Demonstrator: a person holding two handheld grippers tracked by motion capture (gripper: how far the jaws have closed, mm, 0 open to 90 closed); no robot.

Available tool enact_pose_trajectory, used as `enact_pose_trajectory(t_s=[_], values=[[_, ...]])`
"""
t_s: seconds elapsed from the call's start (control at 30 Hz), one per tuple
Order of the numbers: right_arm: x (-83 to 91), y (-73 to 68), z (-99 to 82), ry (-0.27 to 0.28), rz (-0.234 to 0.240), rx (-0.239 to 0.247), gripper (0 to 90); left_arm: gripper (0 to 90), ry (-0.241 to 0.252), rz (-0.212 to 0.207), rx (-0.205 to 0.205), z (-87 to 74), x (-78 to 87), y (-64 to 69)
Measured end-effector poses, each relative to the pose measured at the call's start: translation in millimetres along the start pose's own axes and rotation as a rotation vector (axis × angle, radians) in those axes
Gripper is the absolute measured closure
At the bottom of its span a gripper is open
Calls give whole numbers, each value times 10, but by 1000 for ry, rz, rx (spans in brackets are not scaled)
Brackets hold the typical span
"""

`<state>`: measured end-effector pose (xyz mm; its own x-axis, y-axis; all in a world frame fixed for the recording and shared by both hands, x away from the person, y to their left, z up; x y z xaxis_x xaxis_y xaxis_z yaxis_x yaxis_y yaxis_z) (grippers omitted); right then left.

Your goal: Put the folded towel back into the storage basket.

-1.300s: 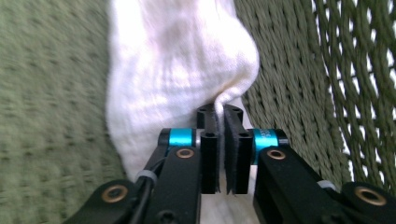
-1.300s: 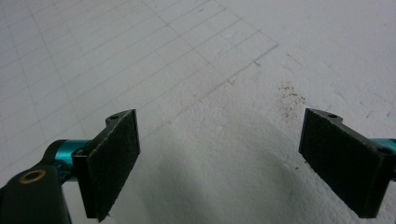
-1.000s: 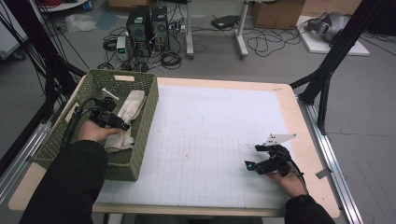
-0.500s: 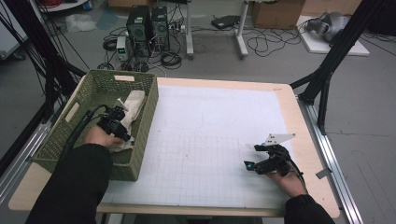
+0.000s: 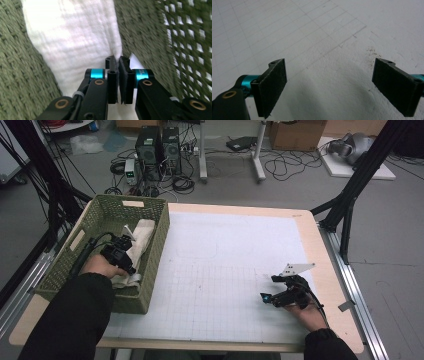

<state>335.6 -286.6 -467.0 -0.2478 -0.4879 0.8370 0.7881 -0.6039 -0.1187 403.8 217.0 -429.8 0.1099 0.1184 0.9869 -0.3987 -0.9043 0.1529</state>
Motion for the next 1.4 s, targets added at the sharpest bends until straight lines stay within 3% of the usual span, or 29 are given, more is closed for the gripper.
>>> enact_pose_trajectory(t_s=[0.03, 0.13, 0.2, 0.27, 0.37, 0.4, 0.47, 0.53, 0.6, 0.73, 0.93, 1.07, 1.2, 1.27, 1.4], values=[[2, -2, 1, 1, 1, 0, 115, 814, 3, -13, 2, 10, -23, 1], [6, 9, -2, 4, 2, -7, 115, 753, 12, 8, 2, 30, -66, 5], [8, 11, -2, 5, 2, -5, 115, 797, 21, 22, -1, 39, -81, -1], [8, 14, 1, 9, 1, -4, 115, 857, 43, -16, 14, 47, -80, -7], [15, 18, 2, 12, -2, -2, 115, 858, 51, -40, -1, 47, -62, 3], [18, 20, 1, 13, 0, -3, 115, 837, 54, -55, -8, 42, -30, 3], [21, 21, -2, 12, 0, -7, 115, 709, 73, -78, -10, 36, 37, 1], [20, 21, -2, 12, 0, -7, 115, 683, 91, -95, -16, 20, 112, -11], [17, 17, -1, 9, -1, -5, 115, 675, 100, -93, -15, -2, 167, -38], [23, 17, 1, 14, -4, -4, 115, 788, 97, -82, -9, -39, 156, -89], [40, 3, 9, 18, -8, -3, 115, 762, 56, -44, -17, -17, -8, -67], [46, 1, 10, 23, -8, 0, 115, 761, 60, -36, -28, 3, -69, -45], [72, 7, 12, 37, -10, -6, 115, 738, 116, -40, -23, 16, -3, -41], [91, 9, 15, 46, -12, -6, 115, 717, 167, -55, 4, 32, 51, -41], [120, 7, 23, 59, -18, -9, 115, 709, 250, -76, 20, 56, 131, -40]])
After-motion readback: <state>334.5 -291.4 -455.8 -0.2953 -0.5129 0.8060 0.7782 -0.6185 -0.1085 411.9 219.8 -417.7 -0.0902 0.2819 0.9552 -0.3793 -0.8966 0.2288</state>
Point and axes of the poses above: each handheld gripper's, and its own axes: x roughly backward along the jaws, z roughly out of its top, y roughly to its right, the point moved 4 cm from there along -x, roughly forward along the jaws, and after that the axes turned 15 degrees about -y, right-handed, at the moved point
